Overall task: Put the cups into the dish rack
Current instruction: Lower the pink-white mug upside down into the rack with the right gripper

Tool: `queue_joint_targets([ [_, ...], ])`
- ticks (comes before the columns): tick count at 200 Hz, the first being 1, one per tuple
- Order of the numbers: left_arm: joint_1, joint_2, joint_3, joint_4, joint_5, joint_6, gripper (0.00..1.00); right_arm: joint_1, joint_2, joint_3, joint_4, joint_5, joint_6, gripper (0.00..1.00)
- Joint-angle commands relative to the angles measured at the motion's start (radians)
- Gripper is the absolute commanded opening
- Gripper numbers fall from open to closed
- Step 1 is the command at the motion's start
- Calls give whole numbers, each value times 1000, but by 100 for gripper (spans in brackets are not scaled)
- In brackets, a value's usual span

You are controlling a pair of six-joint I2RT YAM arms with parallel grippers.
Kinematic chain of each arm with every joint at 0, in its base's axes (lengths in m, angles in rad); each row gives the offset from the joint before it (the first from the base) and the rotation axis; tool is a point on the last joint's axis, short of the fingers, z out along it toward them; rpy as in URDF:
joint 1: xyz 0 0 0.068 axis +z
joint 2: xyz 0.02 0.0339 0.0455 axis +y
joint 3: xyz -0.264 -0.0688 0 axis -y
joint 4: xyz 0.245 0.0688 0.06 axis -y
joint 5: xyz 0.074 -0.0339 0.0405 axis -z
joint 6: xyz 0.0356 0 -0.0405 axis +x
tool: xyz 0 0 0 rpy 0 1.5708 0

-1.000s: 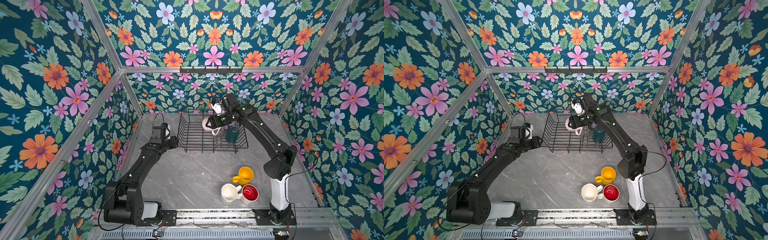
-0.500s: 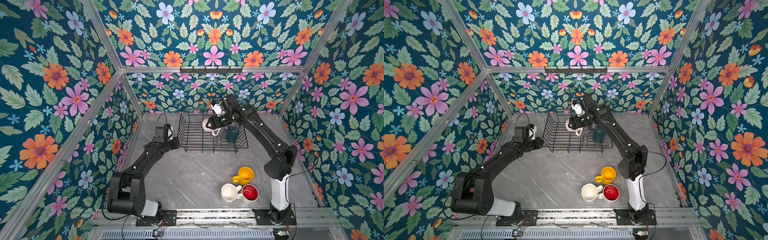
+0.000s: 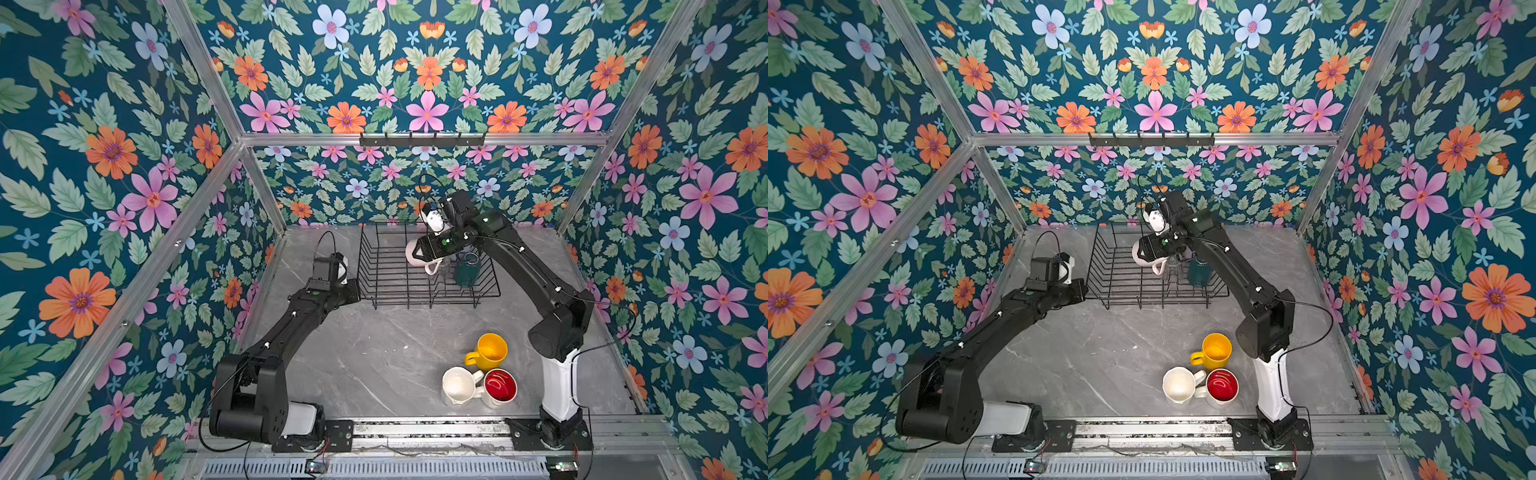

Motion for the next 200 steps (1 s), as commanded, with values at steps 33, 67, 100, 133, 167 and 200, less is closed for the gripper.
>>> queue_joint_targets([
  [33, -40, -85, -77, 20, 46, -18, 0, 4, -15, 14, -4, 43, -25, 0],
  [67, -92, -142, -113, 20, 30, -52, 0, 27, 29, 77, -76, 109, -51, 0],
  [100, -129, -192, -142, 9, 11, -77, 0, 45, 102, 168, -160, 151, -66, 0],
  [133, -143, -230, -173, 4, -11, -97, 0, 58, 181, 270, -231, 201, -79, 0],
  [167, -149, -253, -198, 11, -16, -114, 0, 64, 252, 343, -277, 248, -94, 0],
  [200, -155, -269, -210, 26, -19, -133, 0, 65, 301, 362, -294, 278, -103, 0],
])
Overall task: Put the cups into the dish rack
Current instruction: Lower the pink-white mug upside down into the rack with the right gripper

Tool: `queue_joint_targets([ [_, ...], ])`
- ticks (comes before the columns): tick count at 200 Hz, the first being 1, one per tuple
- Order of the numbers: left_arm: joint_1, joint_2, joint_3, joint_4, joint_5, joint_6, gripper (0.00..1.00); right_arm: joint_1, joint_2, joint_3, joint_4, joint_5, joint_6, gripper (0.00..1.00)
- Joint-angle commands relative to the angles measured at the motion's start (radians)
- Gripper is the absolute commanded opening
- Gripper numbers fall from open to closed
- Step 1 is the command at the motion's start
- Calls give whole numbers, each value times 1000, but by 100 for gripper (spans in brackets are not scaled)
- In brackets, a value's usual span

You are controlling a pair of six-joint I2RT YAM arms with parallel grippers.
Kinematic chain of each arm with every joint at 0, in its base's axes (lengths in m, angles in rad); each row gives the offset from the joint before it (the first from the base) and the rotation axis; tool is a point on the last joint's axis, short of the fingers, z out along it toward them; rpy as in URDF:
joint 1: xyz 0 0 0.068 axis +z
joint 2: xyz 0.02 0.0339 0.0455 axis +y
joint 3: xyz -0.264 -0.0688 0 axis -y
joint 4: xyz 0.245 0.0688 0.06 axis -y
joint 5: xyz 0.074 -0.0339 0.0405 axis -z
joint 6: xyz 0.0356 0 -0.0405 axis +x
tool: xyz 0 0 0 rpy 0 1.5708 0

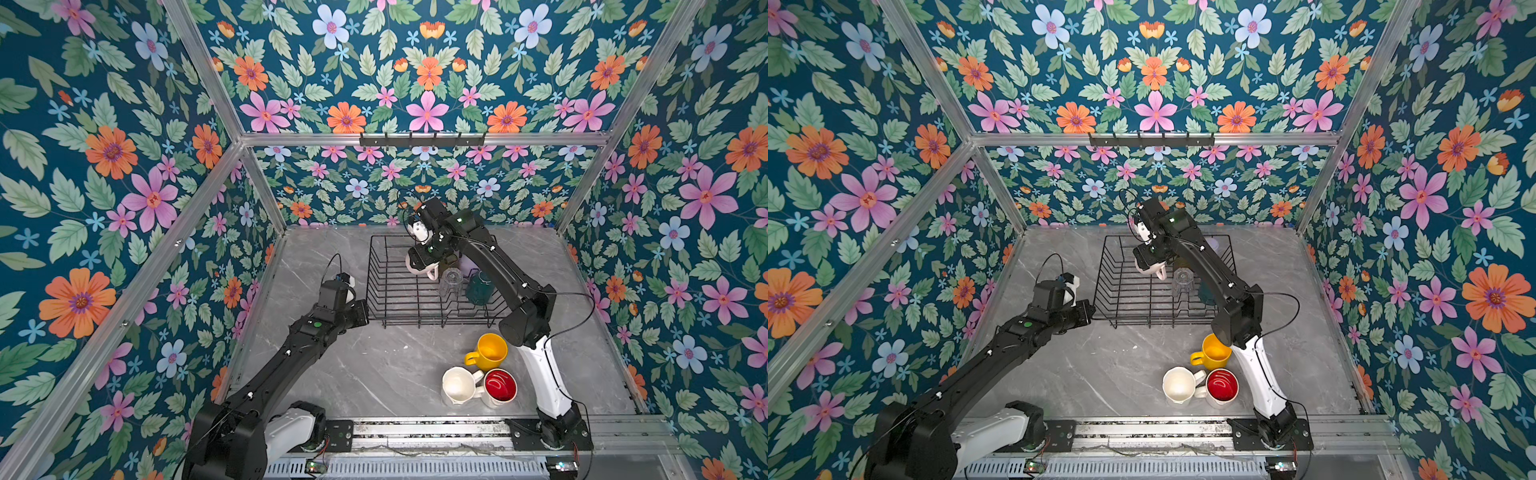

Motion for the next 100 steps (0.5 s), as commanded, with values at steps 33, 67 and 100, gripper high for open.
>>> queue_joint_targets([
  [33, -10, -16, -9, 32, 11, 10, 2, 2, 64, 28, -16, 65, -33, 0],
  [67, -9, -23, -5, 29, 7, 7, 5, 1, 125, 83, -21, 95, -46, 0],
  [100, -11, -26, -6, 29, 2, 6, 6, 3, 168, 107, -9, 107, -50, 0],
])
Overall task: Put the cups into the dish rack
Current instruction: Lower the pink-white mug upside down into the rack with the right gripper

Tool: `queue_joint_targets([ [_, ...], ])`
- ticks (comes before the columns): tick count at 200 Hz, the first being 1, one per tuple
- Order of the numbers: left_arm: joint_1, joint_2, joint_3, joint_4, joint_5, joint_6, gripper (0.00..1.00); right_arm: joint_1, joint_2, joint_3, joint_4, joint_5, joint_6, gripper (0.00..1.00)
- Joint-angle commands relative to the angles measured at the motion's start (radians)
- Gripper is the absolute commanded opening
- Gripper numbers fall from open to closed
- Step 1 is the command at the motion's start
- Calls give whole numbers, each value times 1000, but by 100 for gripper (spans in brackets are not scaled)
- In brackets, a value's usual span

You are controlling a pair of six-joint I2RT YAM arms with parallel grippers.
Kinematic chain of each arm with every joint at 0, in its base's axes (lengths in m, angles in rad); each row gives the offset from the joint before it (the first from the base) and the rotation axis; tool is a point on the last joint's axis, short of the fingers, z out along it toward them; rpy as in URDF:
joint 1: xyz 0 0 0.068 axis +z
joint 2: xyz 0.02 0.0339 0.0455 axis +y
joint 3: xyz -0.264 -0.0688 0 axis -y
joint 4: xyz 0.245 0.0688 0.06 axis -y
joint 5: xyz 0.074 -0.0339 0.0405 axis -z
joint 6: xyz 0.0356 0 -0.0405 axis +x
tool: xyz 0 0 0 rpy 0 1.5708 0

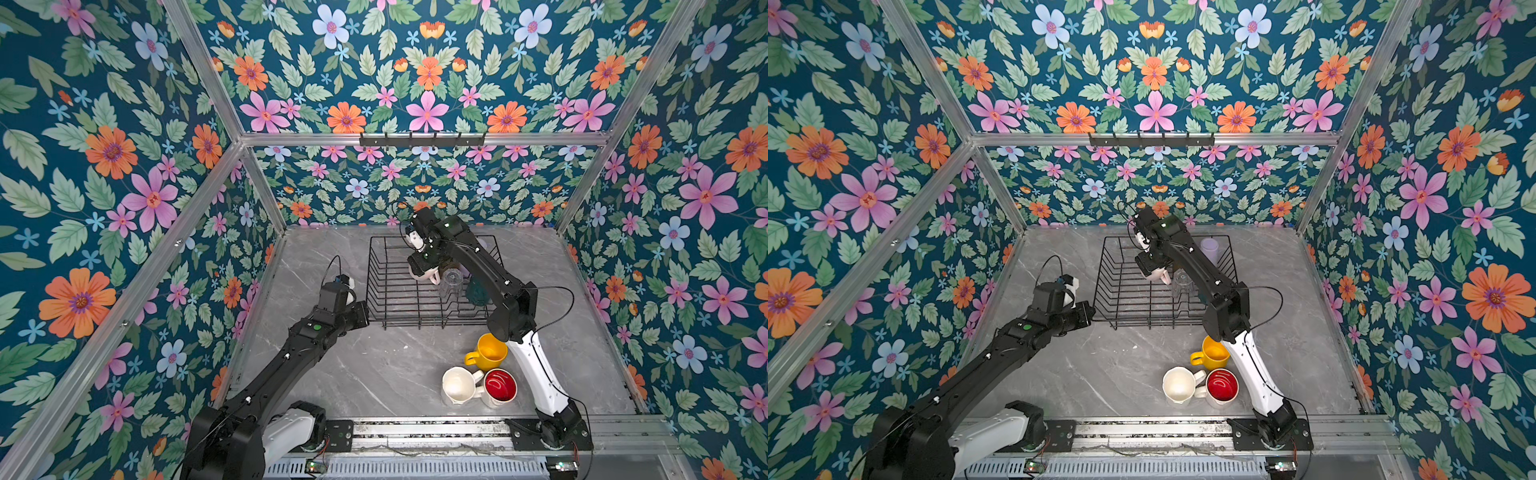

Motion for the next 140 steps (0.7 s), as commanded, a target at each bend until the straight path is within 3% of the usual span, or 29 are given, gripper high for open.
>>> queue_joint_targets([
  [1, -2, -7, 3, 35, 13, 30, 6, 1, 18, 17, 17, 26, -9, 0],
  [84, -3, -5, 14, 27, 4, 29, 13, 2, 81, 41, 33, 22, -15, 0],
  [125, -3, -3, 15, 19, -3, 33, 28, 6, 107, 44, 27, 29, -17, 0],
  [140, -3, -3, 17, 15, -4, 36, 45, 5, 113, 42, 27, 28, -15, 7],
])
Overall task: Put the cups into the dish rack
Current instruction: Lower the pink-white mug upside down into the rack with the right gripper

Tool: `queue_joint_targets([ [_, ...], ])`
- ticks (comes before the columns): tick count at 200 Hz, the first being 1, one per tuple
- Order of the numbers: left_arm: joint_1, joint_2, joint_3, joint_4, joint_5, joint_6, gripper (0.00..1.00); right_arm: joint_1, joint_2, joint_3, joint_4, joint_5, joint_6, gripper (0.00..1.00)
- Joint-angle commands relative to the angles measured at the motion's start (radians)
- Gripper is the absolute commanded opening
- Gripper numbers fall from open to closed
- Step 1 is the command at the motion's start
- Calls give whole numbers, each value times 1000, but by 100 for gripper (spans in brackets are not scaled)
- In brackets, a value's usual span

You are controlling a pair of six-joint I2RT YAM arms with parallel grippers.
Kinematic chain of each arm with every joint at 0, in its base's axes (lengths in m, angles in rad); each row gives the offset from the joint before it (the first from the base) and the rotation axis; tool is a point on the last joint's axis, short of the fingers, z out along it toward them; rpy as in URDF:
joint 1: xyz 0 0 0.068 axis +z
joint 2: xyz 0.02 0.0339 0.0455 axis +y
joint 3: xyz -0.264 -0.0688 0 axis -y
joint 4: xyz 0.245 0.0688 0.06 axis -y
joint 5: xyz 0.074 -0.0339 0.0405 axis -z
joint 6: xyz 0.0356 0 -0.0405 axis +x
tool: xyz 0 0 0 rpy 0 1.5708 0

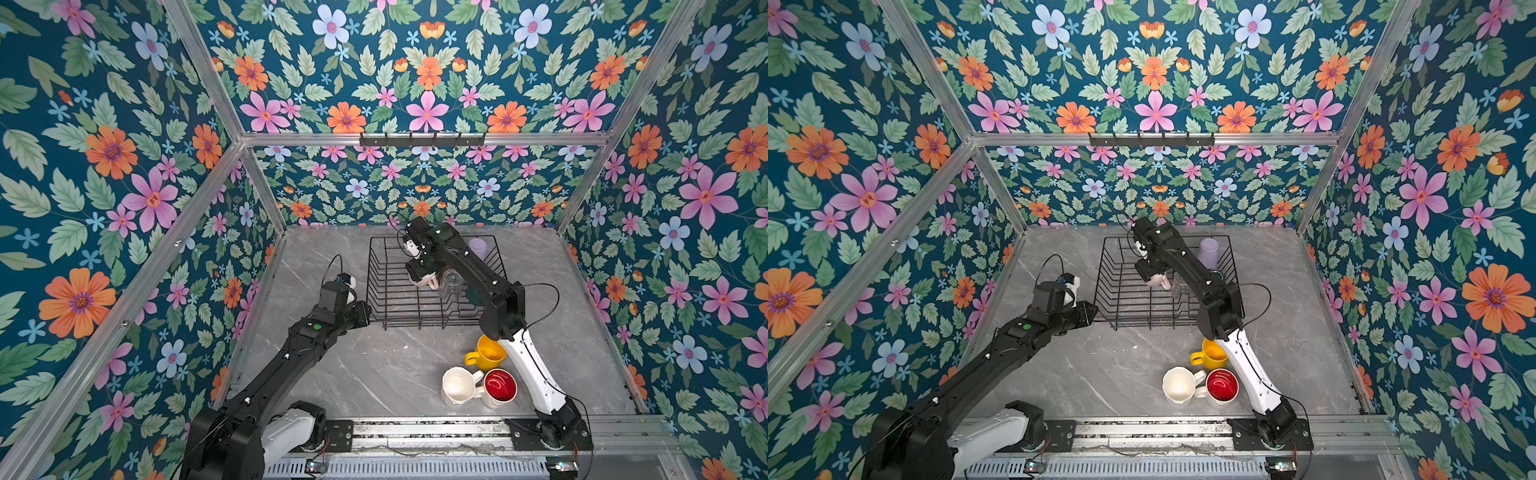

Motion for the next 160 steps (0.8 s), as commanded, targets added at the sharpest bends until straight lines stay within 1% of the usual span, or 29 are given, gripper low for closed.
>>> queue_joint_targets([
  [1, 0, -3, 6, 10, -3, 14, 46, 2, 4, 7, 17, 6, -8, 7],
  [11, 0, -4, 9, 6, -7, 18, 53, 2, 6, 7, 19, 2, -6, 12],
  [33, -1, -12, 12, -8, -28, 25, 66, 1, 6, 5, 23, -5, -3, 29],
  [47, -1, -19, 17, -17, -41, 29, 73, 2, 5, 4, 22, -13, -5, 45],
  [60, -1, -28, 17, -23, -48, 30, 77, 1, 4, 3, 24, -24, -5, 55],
  [74, 0, -37, 18, -24, -58, 30, 79, 2, 4, 1, 28, -24, -3, 61],
  [95, 0, -54, 19, -30, -77, 29, 86, 2, 2, 0, 27, -30, -5, 72],
  [105, -1, -63, 17, -31, -82, 30, 86, 1, -1, -3, 30, -34, -5, 75],
  [110, 0, -67, 16, -33, -85, 30, 87, 1, -2, -5, 32, -33, -4, 78],
  [117, 0, -74, 15, -34, -90, 30, 87, 2, -6, -8, 36, -33, -3, 79],
  [121, 0, -78, 15, -36, -92, 30, 87, 2, -6, -9, 39, -32, -3, 82],
  [128, 0, -84, 15, -40, -100, 30, 88, 1, -10, -12, 41, -33, -3, 84],
  [130, 0, -86, 16, -40, -101, 31, 88, 1, -10, -12, 43, -34, -3, 86],
  [139, -1, -96, 18, -47, -110, 31, 90, 2, -13, -16, 48, -35, -2, 89],
  [160, -1, -116, 23, -59, -135, 33, 91, 0, -15, -19, 54, -37, -3, 91],
])
